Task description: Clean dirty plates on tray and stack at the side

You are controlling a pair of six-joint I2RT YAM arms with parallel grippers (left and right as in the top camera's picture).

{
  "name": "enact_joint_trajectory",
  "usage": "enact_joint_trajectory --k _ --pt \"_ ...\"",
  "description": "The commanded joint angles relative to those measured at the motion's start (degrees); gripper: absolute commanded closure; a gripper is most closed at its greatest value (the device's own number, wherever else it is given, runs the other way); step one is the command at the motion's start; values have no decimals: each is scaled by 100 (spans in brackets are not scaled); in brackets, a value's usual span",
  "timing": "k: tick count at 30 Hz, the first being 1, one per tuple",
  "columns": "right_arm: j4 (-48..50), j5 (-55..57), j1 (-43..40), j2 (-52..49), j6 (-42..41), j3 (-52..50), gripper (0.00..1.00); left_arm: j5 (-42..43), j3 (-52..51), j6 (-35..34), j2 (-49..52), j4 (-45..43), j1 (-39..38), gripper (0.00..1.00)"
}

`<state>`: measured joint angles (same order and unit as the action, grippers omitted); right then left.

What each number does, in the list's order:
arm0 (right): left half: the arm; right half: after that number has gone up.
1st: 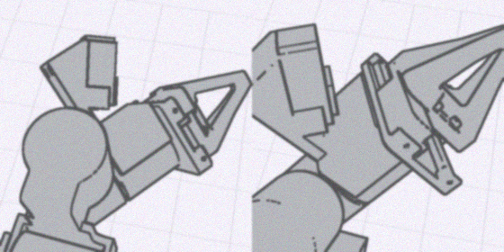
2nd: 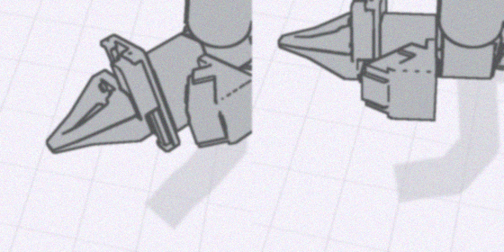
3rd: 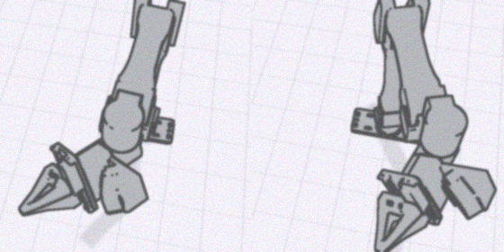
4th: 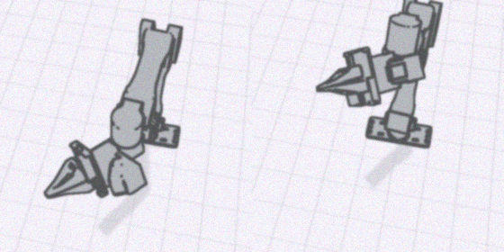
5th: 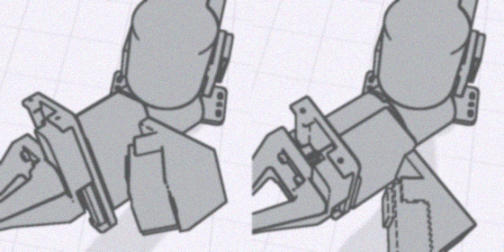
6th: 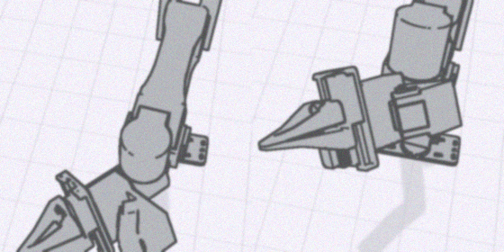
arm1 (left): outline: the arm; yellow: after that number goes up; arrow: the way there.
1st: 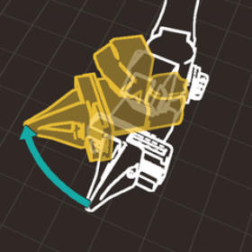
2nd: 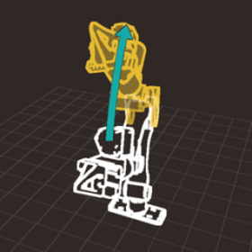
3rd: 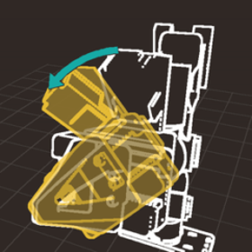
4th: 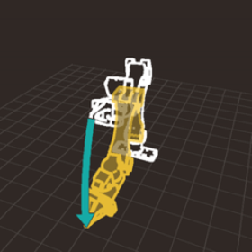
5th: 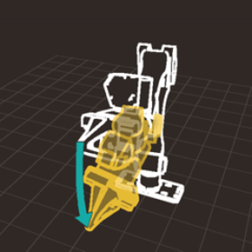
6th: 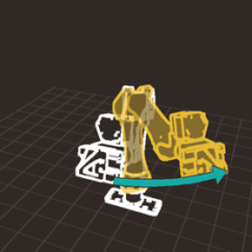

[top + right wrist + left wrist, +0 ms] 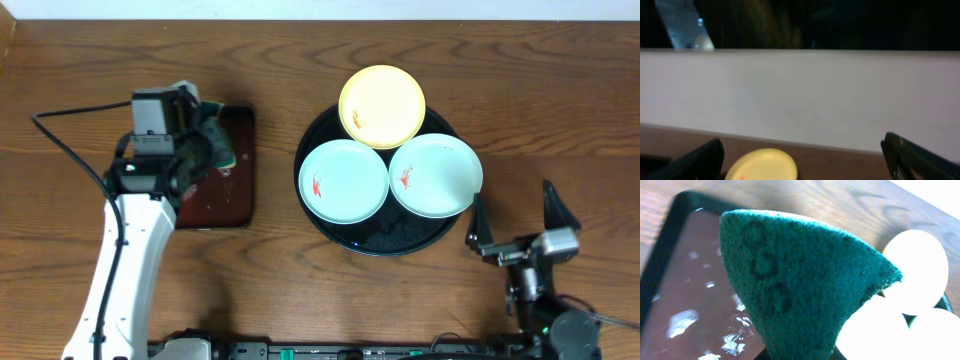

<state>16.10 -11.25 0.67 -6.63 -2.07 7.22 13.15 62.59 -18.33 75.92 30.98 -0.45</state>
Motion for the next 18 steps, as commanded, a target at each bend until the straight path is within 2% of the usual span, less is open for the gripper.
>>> enact_joint_trajectory --k 1,3,4,6,7,9,12,15,16,18 --pt "-608 -625 44 -977 376 1373 1 -85 7 -15 -31 -66 -319 92" --pt "-1311 -911 44 -1685 608 2223 1 -131 7 -17 -31 -70 -417 92" --pt "-2317 -1220 44 -2616 809 3327 1 -192 4 -57 -31 -70 -481 92" --pt "-3416 -1412 46 -3571 859 4481 1 -184 7 -208 -31 -68 -533 92" --pt "-4404 -1580 52 -4474 857 5545 1 -179 7 -404 -31 -68 -632 93" --pt "-5045 -1908 52 -5193 807 6341 1 -179 4 -664 -31 -70 -785 93" --pt "-5233 -2953 52 -6135 92 7069 1 -181 4 -1021 -13 -175 -1093 93" --pt "-5097 -3864 63 -6765 -664 7182 1 -184 4 -1189 76 -422 -1432 92" --pt "-4686 -4251 87 -7154 -782 7182 11 -184 4 -1261 192 -586 -1668 92" --pt "-4555 -3764 245 -7656 -1329 7184 20 -186 4 -1432 476 -822 -2004 93"
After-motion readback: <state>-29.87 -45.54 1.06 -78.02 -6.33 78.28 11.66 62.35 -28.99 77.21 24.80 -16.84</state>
